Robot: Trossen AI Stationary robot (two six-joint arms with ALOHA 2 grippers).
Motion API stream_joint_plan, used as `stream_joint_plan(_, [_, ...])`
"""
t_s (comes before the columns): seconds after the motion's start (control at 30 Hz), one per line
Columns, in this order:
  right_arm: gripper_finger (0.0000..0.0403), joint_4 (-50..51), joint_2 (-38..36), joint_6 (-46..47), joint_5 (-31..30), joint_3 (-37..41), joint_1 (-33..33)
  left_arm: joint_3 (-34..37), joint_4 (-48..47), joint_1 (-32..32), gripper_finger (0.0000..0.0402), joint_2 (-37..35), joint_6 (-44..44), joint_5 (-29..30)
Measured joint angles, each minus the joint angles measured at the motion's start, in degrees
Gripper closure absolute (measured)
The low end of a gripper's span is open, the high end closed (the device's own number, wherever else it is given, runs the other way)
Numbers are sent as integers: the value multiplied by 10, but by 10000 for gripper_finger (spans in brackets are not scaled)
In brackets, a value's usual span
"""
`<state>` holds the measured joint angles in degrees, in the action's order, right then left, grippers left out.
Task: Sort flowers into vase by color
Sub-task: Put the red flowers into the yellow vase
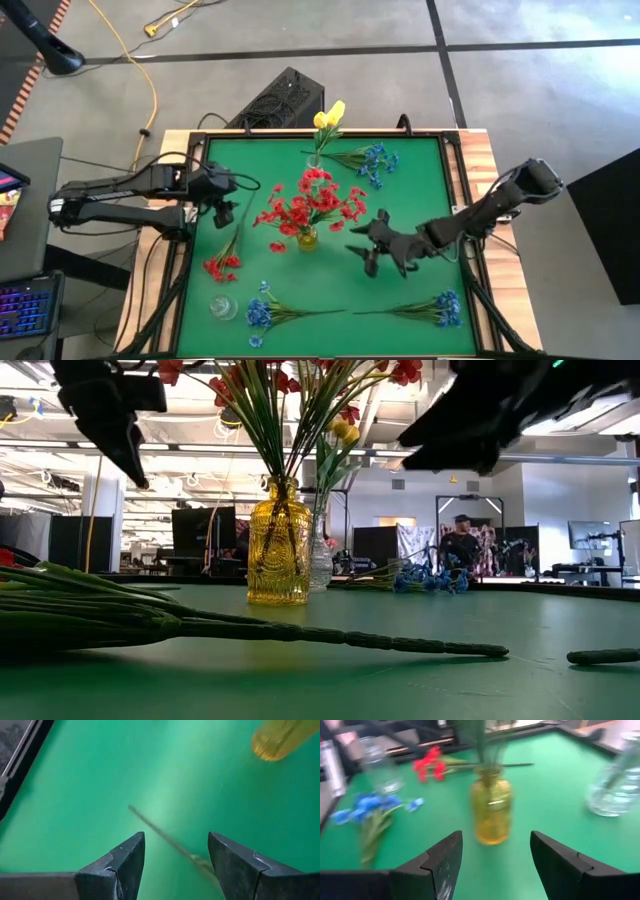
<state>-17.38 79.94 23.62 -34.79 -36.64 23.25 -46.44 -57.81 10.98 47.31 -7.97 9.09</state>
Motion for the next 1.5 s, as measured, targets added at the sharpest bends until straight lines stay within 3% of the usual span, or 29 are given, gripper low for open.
stream_joint_plan(0.2, [143, -73, 17, -42, 8, 12, -55, 0, 20, 0, 195, 0, 0, -13])
stream_joint_plan(0.33, [143, -208, 87, -104, 115, 11, -84, 0, 23, 0, 195, 0, 0, -13])
stream_joint_plan(0.47, [143, -300, 168, -150, 141, -7, -104, 0, 23, 0, 195, 0, -1, -13])
stream_joint_plan(0.83, [143, -291, 272, -211, 157, -120, -129, 0, 20, 0, 195, 0, -13, -18])
stream_joint_plan(1.5, [151, -261, 274, -171, 223, -137, -155, 0, 24, 0, 195, 0, -14, -23])
